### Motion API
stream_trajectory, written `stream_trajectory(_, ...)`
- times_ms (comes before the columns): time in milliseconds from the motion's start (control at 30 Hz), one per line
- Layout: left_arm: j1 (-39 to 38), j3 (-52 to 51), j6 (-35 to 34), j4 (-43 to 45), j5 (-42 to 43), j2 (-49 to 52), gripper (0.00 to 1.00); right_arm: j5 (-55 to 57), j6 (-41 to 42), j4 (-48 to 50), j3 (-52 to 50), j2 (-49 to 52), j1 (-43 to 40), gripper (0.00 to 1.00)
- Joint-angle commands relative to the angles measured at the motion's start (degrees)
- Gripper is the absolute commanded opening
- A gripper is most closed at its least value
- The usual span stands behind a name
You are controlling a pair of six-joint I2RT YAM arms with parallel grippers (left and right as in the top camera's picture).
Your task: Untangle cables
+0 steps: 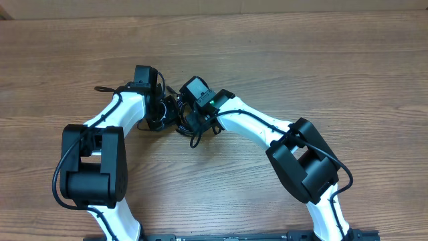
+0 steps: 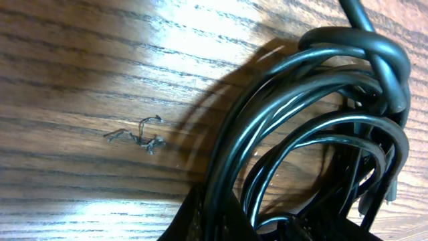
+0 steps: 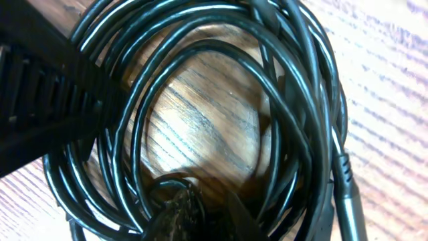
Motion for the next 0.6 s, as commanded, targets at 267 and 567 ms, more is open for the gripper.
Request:
stream_trajectory(267, 0.1, -1.5, -0.8, -1.8, -8.8, 1.7, 0.04, 13.7, -10.7, -1.8, 1.1, 3.8, -1.0, 0.04)
stream_trajectory(567, 0.1, -1.5, -0.8, -2.4, -8.8, 1.7, 0.04, 14.7, -10.5, -2.0, 4.1, 0.1, -1.0, 0.04)
